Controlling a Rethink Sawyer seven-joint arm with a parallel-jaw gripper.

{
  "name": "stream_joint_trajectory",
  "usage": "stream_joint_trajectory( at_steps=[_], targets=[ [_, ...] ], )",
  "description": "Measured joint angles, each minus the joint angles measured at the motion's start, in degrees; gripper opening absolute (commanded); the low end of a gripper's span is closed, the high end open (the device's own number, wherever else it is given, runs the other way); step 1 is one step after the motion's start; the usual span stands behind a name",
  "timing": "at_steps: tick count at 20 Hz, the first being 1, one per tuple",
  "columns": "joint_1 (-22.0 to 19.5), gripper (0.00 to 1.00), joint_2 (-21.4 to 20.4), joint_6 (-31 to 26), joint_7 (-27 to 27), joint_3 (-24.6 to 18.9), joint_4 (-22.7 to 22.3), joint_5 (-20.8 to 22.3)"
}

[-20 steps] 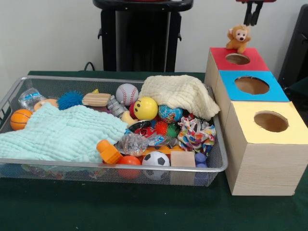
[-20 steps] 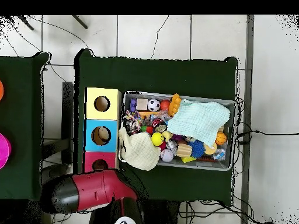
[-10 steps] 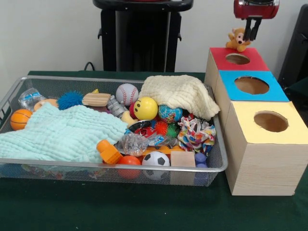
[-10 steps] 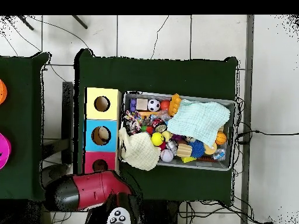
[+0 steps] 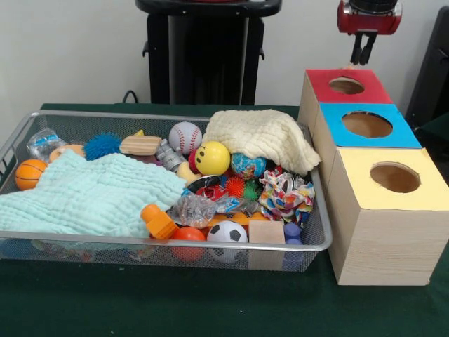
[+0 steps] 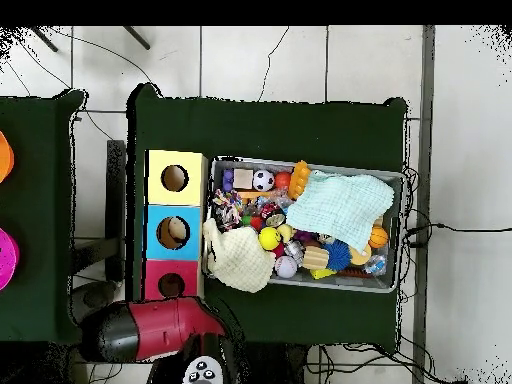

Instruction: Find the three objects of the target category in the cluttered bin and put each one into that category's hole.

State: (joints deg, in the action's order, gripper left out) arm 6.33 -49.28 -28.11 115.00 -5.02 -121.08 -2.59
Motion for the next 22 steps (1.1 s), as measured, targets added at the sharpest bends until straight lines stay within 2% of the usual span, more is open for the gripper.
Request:
stream_joint_trajectory(
  at_steps=[3, 7, 14, 22],
  targets=[
    [-0.02, 0.0, -1.26, -1.35, 0.0, 0.7, -0.07, -0.14],
    [-0.16, 0.0, -4.31, -6.39, 0.0, 1.67, -0.07, -0.4],
    [-1.4, 0.0, -11.1, -20.19, 0.0, 3.0, -0.1, -1.51],
    [-3.17, 0.0, -14.88, -26.7, 0.0, 3.06, -0.1, -2.48]
  ],
)
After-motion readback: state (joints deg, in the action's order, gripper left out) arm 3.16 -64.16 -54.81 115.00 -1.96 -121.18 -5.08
